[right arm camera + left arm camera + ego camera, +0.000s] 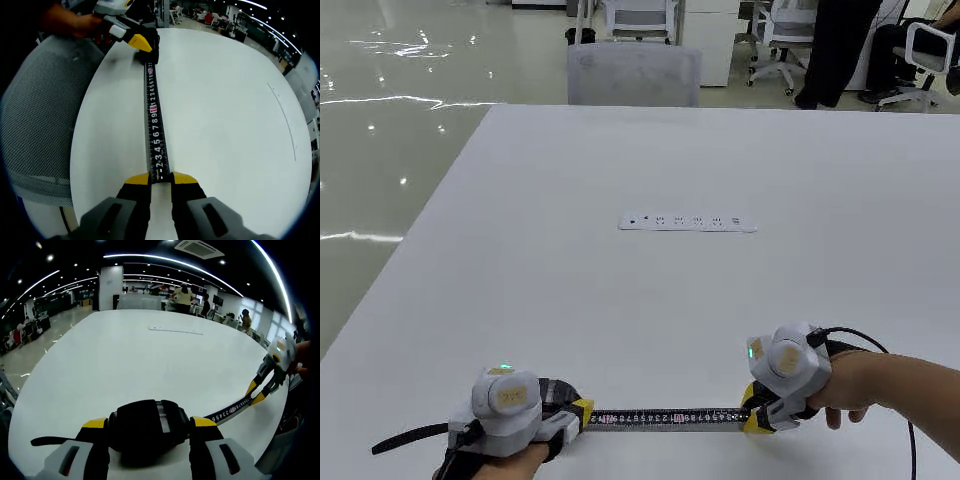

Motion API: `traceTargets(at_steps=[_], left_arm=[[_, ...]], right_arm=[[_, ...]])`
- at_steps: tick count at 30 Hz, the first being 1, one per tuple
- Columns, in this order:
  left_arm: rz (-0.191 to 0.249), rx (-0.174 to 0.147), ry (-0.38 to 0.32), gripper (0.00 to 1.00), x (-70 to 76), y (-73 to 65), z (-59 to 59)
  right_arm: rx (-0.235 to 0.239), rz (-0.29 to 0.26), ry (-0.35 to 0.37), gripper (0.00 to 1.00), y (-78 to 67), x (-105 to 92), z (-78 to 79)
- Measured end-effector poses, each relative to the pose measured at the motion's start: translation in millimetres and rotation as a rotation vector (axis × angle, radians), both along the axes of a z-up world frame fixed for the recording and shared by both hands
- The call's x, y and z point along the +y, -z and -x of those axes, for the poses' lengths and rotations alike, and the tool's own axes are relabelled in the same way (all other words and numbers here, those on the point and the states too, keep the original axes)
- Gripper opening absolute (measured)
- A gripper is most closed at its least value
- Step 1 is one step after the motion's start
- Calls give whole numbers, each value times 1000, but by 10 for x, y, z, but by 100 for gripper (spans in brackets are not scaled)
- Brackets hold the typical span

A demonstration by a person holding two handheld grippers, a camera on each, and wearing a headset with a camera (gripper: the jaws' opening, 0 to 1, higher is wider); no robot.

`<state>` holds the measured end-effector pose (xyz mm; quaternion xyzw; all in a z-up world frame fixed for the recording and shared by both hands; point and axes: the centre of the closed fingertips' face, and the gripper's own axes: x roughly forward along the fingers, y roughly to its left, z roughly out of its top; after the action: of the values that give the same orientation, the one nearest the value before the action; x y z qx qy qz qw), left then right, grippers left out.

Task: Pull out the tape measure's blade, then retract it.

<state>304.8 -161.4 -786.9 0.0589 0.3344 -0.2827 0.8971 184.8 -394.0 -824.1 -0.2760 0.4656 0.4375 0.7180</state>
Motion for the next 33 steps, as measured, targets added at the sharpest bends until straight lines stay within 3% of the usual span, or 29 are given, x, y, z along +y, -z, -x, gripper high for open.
traceTargets(at_steps=[17,25,31,33], left_arm=[[7,9,14,57,41,2,-8],[35,27,23,57,48,1,-3],[54,38,54,57,54,-7,8],[53,40,60,57,44,-10,15]], right_arm=[[-6,-19,30,13,-8,-2,-14],[-6,-27,55,13,-4,8,-13],[-14,-74,70,13,-59,147,-58],[-19,-63,50,13,-50,192,-68]])
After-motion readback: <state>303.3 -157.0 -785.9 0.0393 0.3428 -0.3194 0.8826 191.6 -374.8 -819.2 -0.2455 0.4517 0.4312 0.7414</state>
